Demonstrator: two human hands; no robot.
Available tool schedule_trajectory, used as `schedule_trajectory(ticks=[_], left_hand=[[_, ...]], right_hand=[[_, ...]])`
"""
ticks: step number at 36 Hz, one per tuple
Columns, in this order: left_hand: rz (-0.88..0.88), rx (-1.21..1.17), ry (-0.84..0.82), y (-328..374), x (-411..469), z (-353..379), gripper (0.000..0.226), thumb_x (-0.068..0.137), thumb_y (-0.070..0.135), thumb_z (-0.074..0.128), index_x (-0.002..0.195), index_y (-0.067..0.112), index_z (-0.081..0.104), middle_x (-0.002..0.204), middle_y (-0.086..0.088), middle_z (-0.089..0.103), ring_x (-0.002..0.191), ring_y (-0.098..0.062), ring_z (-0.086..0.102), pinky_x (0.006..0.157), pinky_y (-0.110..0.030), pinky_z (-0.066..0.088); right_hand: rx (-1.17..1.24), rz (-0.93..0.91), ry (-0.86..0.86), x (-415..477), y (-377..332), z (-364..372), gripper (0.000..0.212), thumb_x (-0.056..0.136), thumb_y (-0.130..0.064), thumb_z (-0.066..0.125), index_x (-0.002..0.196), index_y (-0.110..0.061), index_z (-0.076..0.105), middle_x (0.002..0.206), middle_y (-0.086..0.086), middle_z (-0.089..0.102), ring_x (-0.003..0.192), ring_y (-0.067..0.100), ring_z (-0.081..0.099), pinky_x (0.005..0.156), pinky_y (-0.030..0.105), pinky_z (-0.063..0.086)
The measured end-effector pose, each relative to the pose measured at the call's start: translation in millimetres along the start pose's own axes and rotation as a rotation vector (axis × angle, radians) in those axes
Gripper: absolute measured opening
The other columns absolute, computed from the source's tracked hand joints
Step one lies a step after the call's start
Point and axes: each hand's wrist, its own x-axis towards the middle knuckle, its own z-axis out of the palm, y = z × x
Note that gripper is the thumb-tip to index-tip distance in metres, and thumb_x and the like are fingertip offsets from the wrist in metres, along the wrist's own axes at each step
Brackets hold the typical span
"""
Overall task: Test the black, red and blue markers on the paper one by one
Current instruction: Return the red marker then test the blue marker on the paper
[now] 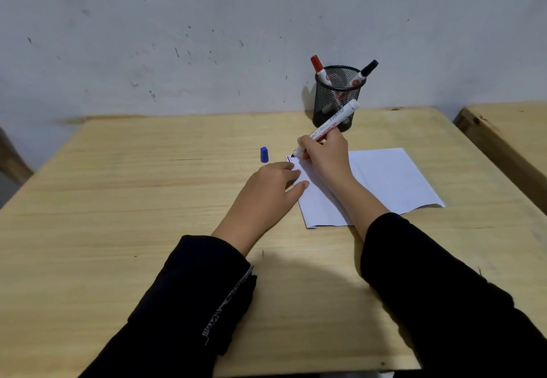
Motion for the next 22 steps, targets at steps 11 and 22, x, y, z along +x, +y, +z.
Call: schedule_trajectory(ticks=[11,22], left_hand=[[0.003,0.006,0.004,-1.0,1.5,0.5,0.037,0.093,0.033,0.051,0.097,0.001,0.069,0.111,-0.008,0.067,0.102,-0.021,0.060,0.081,-0.038,0.050],[-0.011,0.004,0.021,-0.7,0.1,1.2,0.036,0.091,0.035,0.052,0.096,0.002,0.068,0.111,-0.008,0.065,0.100,-0.020,0.059,0.081,-0.036,0.051]], right_hand=[[-0.050,-0.006,0.016,2.5,1.2,1.4,0.016,0.081,-0.006,0.056,0.081,-0.008,0.040,0.068,0.002,0.040,0.059,0.009,0.040,0.041,0.008,0.038],[0.373,0.147,0.032,5.0,-5.3,-10.1,0.012,0.082,0.003,0.056,0.089,-0.004,0.049,0.063,0.006,0.050,0.045,0.007,0.046,0.044,0.020,0.039]])
